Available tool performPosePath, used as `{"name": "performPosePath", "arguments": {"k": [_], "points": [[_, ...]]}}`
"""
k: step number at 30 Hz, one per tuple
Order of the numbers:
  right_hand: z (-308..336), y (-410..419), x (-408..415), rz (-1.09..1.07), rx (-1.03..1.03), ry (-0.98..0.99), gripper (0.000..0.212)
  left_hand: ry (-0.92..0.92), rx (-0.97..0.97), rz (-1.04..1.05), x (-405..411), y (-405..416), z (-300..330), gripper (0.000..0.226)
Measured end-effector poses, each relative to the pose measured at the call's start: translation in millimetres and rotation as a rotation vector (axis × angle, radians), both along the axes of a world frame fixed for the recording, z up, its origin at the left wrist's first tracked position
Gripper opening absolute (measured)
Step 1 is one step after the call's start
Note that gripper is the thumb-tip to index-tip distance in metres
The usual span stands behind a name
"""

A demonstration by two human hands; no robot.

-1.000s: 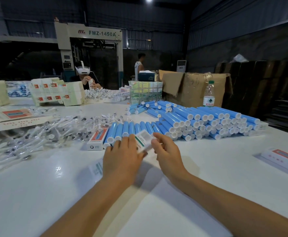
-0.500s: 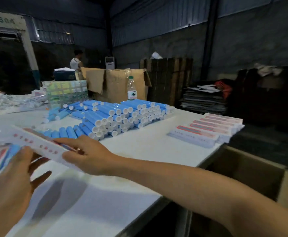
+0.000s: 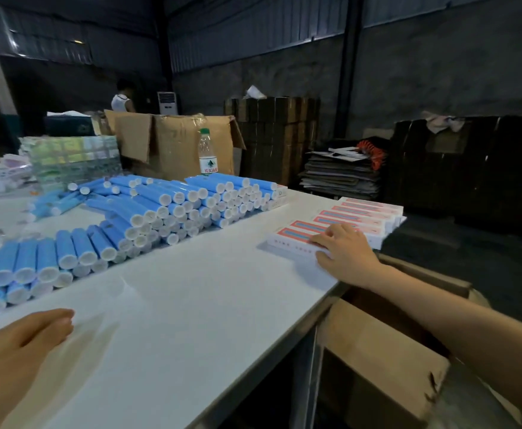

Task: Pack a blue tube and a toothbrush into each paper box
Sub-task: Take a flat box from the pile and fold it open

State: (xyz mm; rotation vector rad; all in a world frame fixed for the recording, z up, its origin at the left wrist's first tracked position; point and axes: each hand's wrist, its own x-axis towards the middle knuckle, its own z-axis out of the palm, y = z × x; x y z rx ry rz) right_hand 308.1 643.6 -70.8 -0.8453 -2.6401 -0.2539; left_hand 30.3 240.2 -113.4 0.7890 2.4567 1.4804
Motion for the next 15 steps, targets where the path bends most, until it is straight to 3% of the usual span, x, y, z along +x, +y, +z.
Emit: {"name": "performPosePath", "arguments": {"k": [5,10,15], "points": [[19,-29,-24,0.068,0.087,0.022,0.038,0.076,-0.038,0.055,39,-2,20,0.01],[50,-137,-103,0.573,-0.074,0.251,0.027,0.171,-0.12,0.062,62,0,34,0.014],[35,-235,-183,0.801,-0.143,0.157,0.028,0.246,-0.166,0.073,71,-4,41,0.024]]}}
